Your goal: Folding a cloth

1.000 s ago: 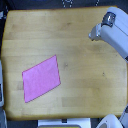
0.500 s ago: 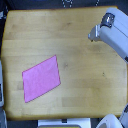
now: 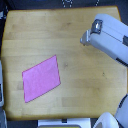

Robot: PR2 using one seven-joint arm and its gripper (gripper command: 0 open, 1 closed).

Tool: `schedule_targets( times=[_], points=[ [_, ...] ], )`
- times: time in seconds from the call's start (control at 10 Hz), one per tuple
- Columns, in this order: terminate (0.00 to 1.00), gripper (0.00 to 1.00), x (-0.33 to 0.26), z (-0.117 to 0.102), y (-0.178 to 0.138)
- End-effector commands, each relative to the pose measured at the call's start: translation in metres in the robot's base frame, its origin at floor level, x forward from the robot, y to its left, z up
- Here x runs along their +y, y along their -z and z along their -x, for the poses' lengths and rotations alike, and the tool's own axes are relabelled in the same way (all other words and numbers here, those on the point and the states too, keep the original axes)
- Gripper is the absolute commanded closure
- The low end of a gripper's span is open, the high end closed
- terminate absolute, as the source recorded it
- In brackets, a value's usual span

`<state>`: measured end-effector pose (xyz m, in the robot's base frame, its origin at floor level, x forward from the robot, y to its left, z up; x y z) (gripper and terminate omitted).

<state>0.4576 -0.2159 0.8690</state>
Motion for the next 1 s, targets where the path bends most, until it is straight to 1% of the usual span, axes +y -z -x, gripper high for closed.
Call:
schedule_targets(
  times=[0.0,0.2,0.3,0.4,0.7,0.8,0.9],
  points=[
    [0.0,0.0,0.15,0.02,0.026],
    [0.0,0.0,0.196,0.053,0.037],
    [0.0,0.0,0.215,0.056,0.051],
    [0.0,0.0,0.236,0.051,0.072],
    [0.0,0.0,0.247,0.044,0.088],
    [0.0,0.0,0.254,0.045,0.093],
    [0.0,0.0,0.262,0.052,0.099]
  ],
)
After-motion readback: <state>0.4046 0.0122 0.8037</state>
